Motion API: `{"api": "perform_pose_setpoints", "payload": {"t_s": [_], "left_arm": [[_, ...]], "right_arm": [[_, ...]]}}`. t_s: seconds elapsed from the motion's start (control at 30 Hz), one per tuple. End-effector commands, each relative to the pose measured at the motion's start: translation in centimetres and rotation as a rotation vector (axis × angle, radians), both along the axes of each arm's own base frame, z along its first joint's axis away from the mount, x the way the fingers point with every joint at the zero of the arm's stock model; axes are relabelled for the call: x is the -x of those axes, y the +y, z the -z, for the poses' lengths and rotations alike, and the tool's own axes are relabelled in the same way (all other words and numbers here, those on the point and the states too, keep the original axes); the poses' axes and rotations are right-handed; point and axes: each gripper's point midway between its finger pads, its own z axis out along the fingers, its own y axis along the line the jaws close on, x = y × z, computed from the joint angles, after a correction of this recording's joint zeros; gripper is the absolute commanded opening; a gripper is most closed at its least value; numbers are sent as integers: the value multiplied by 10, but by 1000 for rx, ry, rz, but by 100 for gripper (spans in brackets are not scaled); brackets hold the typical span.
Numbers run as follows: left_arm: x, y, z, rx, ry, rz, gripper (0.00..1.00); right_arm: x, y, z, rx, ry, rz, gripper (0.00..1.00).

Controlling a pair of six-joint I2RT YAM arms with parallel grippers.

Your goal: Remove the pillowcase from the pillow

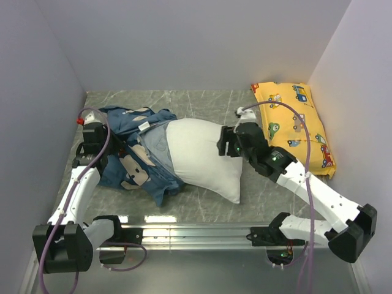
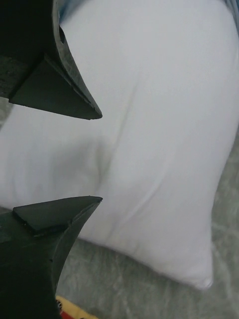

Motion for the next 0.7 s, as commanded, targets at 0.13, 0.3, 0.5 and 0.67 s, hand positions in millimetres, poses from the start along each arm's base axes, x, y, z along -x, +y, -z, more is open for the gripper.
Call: {"api": "perform_pose_setpoints", "payload": {"t_s": [0.13,0.3,0.5,0.67], "left_arm": [[-3,3,-6,-31,-9,-23,1],[-7,1,-21,-49,-22,5,0],[-14,-17,-69,-57,-99,118,1],[-15,-67,-103,-104,-121,272,28]], "right_arm": [[22,91,-37,155,-158,-250,76],[29,145,20,335,-110,-357,80],[13,153,90,480,12,-313,66],[2,155,85,325,96,-310,0]]}}
